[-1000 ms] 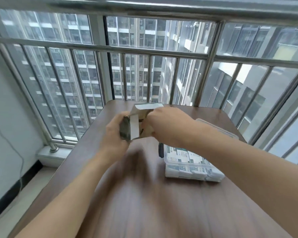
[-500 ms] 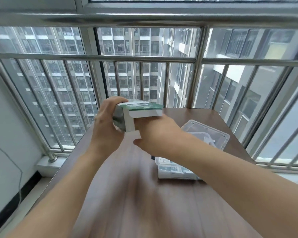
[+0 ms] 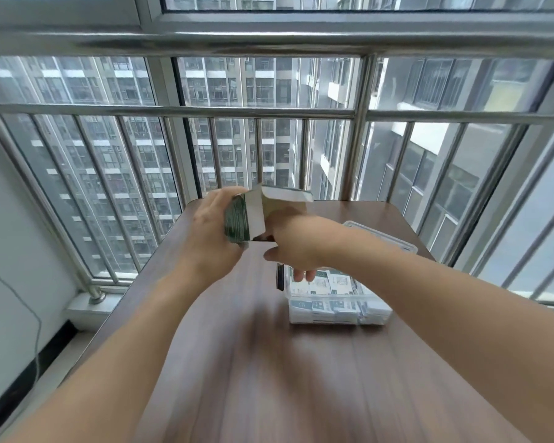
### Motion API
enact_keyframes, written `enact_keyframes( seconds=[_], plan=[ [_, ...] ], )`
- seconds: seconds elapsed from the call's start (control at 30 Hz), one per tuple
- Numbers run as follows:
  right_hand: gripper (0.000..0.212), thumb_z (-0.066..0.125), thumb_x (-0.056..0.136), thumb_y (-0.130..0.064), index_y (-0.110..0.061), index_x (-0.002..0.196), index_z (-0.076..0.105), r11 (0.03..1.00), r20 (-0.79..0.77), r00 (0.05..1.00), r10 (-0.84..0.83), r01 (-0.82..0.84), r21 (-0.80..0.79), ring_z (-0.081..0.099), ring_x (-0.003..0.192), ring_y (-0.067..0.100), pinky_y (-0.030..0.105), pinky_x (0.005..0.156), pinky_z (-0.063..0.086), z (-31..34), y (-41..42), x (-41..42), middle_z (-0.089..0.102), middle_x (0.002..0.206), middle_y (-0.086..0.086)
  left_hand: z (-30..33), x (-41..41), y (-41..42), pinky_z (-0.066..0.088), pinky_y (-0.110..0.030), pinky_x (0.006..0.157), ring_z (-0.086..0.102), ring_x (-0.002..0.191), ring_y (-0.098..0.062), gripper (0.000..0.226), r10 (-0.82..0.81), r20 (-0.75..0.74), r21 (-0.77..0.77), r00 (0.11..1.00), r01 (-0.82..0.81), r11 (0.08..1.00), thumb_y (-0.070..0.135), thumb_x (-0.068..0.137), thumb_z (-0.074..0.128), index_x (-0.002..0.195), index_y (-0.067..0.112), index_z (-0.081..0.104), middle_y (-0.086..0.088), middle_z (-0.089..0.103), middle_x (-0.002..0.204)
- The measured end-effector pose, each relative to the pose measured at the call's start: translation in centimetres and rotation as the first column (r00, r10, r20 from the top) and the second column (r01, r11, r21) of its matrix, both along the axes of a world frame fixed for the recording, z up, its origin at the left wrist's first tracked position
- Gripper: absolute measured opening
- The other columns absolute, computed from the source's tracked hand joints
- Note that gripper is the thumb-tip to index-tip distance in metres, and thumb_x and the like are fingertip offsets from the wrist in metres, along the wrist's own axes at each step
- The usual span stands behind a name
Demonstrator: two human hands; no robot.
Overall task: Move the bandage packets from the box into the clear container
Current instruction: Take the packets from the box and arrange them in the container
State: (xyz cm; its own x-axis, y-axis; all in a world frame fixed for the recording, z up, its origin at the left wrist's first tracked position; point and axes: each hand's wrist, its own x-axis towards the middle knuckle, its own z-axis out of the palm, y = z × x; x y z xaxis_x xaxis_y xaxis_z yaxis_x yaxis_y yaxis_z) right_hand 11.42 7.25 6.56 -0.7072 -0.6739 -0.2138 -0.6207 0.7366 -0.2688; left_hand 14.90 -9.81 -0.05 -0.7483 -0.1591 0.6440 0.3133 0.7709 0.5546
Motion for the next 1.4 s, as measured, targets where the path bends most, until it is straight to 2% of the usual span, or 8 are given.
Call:
enact_keyframes(
  seconds=[0.07, 0.2, 0.3, 0.57, 0.77, 0.93, 1.17, 1.4],
  plan=[
    [0.043, 0.048, 0.104, -0.025, -0.014, 0.145, 0.043, 0.998, -0.089, 0.995, 0.042, -0.037, 0.046, 0.066, 0.045, 0.015, 0.023, 0.043, 0.055, 0.1, 0.1, 0.1, 0.069, 0.070, 0.010, 0.3, 0.2, -0.1, 0.048, -0.038, 0.094, 0.050, 0.112, -0.016, 0.076, -0.006, 0.066, -0.007, 0.998, 0.007, 1.000, -0.005, 0.066, 0.080, 0.129, 0.027, 0.052, 0.005, 0.053, 0.119],
    [0.040, 0.058, 0.098, -0.022, -0.021, 0.137, 0.054, 0.962, -0.386, 0.883, 0.267, -0.225, 0.152, 0.066, 0.097, 0.027, 0.037, 0.078, 0.057, 0.2, 0.2, 0.0, 0.065, 0.116, 0.005, 0.7, 0.7, -0.3, 0.046, -0.034, 0.088, 0.050, 0.107, -0.016, 0.074, -0.017, 0.135, 0.009, 0.991, 0.016, 1.000, 0.000, 0.066, 0.085, 0.124, 0.032, 0.052, 0.008, 0.054, 0.109],
    [0.033, 0.058, 0.093, -0.011, -0.023, 0.124, 0.063, 0.952, -0.486, 0.819, 0.305, -0.264, 0.152, 0.065, 0.087, 0.027, 0.041, 0.075, 0.060, 0.5, 0.4, -0.1, 0.066, 0.109, 0.003, 0.7, 1.0, -0.6, 0.055, -0.042, 0.087, 0.053, 0.103, -0.014, 0.076, -0.059, 0.196, 0.082, 0.979, 0.043, 0.996, 0.004, 0.061, 0.089, 0.121, 0.034, 0.054, 0.026, 0.053, 0.099],
    [0.046, 0.049, 0.100, 0.005, -0.022, 0.134, 0.061, 0.977, -0.193, 0.957, 0.215, -0.211, 0.041, 0.068, 0.045, 0.017, 0.026, 0.043, 0.056, 2.3, 1.0, -1.3, 0.052, 0.070, -0.008, 0.4, 1.6, -1.1, 0.061, -0.040, 0.087, 0.061, 0.105, -0.001, 0.076, -0.132, 0.347, 0.203, 0.928, 0.063, 0.977, 0.002, 0.061, 0.092, 0.114, 0.043, 0.057, 0.022, 0.064, 0.103],
    [0.039, 0.047, 0.102, -0.003, -0.024, 0.129, 0.066, 0.970, 0.003, 0.971, 0.240, -0.240, 0.041, 0.074, 0.056, 0.023, 0.027, 0.048, 0.056, 2.9, 1.0, -2.6, 0.060, 0.125, 0.011, 0.7, 1.8, -0.6, 0.058, -0.031, 0.089, 0.063, 0.103, 0.000, 0.077, -0.120, 0.364, 0.116, 0.924, 0.082, 0.990, 0.004, 0.062, 0.093, 0.125, 0.031, 0.057, 0.016, 0.064, 0.109],
    [0.036, 0.045, 0.103, -0.006, -0.024, 0.123, 0.069, 0.971, -0.090, 0.967, 0.238, -0.237, 0.024, 0.070, 0.049, 0.017, 0.025, 0.046, 0.055, 2.5, 0.8, -2.8, 0.066, 0.103, 0.008, 0.3, 2.0, -0.8, 0.055, -0.014, 0.079, 0.064, 0.102, -0.002, 0.074, -0.122, 0.391, 0.117, 0.912, 0.083, 0.990, 0.004, 0.062, 0.093, 0.123, 0.026, 0.058, 0.011, 0.065, 0.109],
    [0.023, 0.062, 0.096, -0.006, -0.015, 0.115, 0.070, 0.941, -0.248, 0.948, 0.200, -0.256, -0.221, 0.063, 0.047, -0.003, 0.024, 0.052, 0.059, 2.8, 1.2, -2.7, 0.069, 0.104, -0.003, -1.1, 1.6, -2.1, 0.061, -0.044, 0.084, 0.067, 0.101, -0.014, 0.076, -0.127, 0.432, 0.212, 0.893, 0.037, 0.977, 0.005, 0.058, 0.093, 0.120, 0.030, 0.056, 0.012, 0.066, 0.105],
    [0.006, 0.070, 0.091, -0.013, -0.017, 0.094, 0.074, 0.951, -0.146, 0.986, 0.084, -0.123, -0.283, 0.061, 0.052, 0.006, 0.021, 0.048, 0.051, 7.6, 6.3, -3.8, 0.076, 0.083, -0.004, -5.0, 1.9, -3.8, 0.050, -0.004, 0.064, 0.063, 0.108, -0.013, 0.082, -0.182, 0.507, 0.486, 0.843, -0.105, 0.868, -0.018, 0.067, 0.082, 0.127, 0.023, 0.043, 0.009, 0.059, 0.114]
  ],
)
